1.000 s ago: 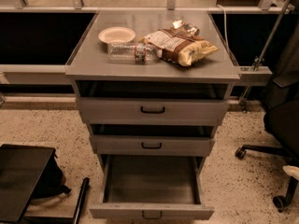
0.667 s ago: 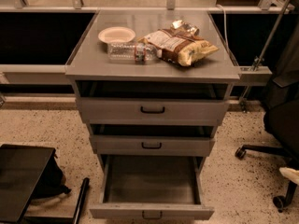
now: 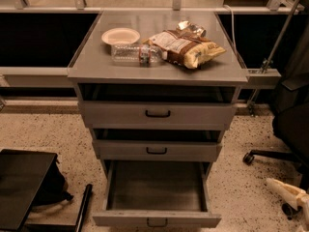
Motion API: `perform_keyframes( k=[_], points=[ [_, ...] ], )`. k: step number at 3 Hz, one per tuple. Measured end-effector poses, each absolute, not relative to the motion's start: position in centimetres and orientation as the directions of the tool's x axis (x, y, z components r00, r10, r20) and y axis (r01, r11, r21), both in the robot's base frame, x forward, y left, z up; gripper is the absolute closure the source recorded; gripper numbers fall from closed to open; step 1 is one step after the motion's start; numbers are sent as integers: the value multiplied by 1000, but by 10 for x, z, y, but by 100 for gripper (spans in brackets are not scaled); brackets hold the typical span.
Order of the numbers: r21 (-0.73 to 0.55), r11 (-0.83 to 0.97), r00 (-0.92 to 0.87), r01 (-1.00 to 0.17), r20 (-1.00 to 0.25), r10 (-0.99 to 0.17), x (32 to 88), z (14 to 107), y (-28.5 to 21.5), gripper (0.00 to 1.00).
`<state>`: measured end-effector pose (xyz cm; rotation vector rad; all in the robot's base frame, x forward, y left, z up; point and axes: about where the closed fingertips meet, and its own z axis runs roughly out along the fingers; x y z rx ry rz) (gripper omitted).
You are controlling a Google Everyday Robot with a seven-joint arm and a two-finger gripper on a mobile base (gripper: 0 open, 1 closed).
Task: Close bottom drawer
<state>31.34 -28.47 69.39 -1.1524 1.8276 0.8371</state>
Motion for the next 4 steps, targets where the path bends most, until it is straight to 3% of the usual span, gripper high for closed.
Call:
perform_keyframes(
  k=[1, 2, 3, 4],
  points=[
    [113, 366, -264, -924, -881, -394, 313, 694, -285, 0],
    [54, 341, -237, -939, -819, -522, 321, 681, -267, 0],
    [-40, 170, -107, -985, -635, -765, 334, 667, -199, 0],
    [-76, 126, -67, -989, -530, -845, 334, 658, -190, 0]
  ],
)
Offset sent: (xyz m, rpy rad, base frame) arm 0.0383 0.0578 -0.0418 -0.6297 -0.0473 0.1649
